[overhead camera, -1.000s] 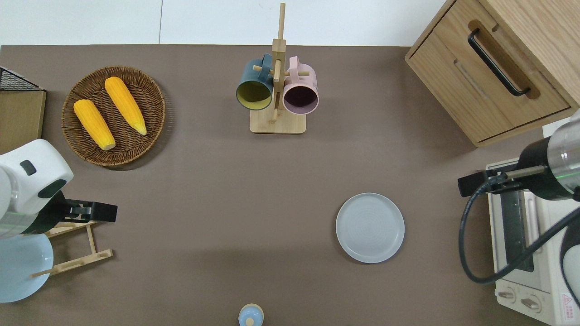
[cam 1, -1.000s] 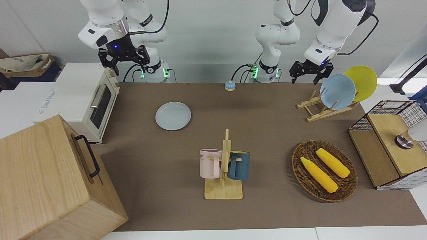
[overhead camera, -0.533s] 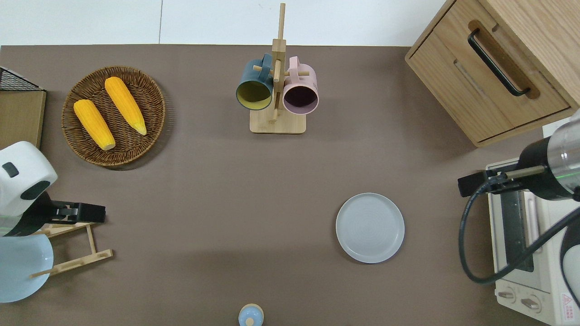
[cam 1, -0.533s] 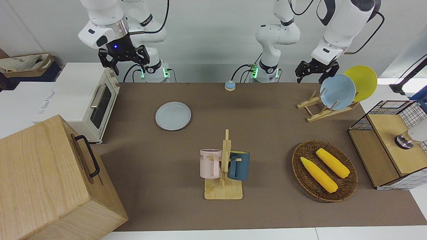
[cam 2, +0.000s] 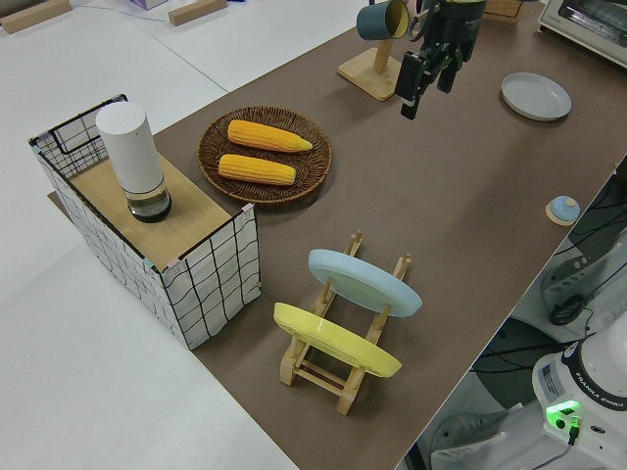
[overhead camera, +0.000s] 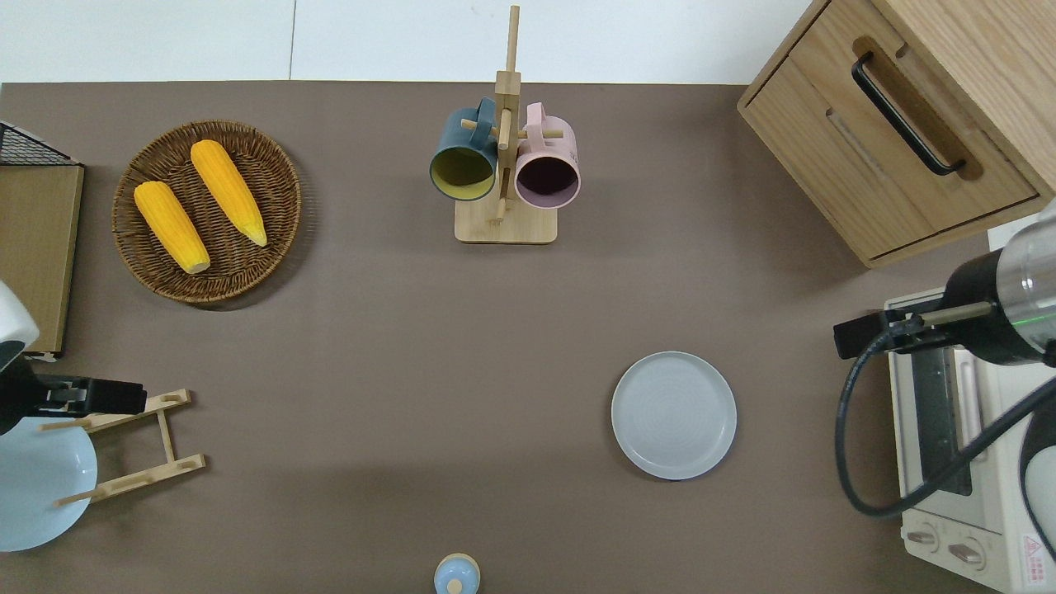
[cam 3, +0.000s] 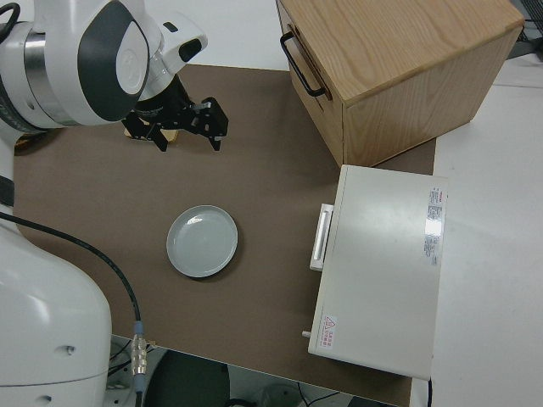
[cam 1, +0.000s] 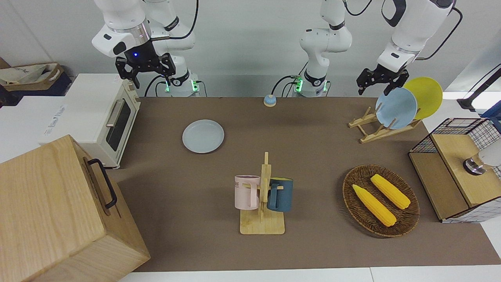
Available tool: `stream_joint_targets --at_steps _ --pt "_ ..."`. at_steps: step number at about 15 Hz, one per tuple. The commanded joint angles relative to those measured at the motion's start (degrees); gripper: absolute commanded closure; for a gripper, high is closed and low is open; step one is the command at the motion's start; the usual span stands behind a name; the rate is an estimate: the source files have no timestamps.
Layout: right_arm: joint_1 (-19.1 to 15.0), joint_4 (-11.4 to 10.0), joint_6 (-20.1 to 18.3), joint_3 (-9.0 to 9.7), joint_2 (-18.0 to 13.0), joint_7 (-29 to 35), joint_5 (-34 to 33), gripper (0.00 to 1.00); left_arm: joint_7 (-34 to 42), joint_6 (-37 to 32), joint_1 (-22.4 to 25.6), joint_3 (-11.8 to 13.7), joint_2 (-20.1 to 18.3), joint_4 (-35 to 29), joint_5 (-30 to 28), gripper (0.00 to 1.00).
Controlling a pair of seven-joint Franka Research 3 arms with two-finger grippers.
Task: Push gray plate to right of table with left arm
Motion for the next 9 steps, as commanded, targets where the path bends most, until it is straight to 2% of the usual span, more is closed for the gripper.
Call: stream_joint_targets --at_steps 1,5,9 --pt "-1.15 0.46 -0.83 0.77 -0.17 0.14 0.59 0.017 0.02 1.5 -0.5 -0.78 -1.32 -1.78 -1.44 0.0" --pt "-1.15 0.46 -0.83 0.86 -0.17 0.14 0.59 0.017 -1.46 3.95 -0.68 -1.14 -1.06 -1.87 -2.84 0.0" --pt "-1.15 0.46 -0.83 0.77 -0.17 0.05 0.59 0.017 -1.65 3.61 -0.85 -1.75 -0.8 -1.87 -3.38 0.0"
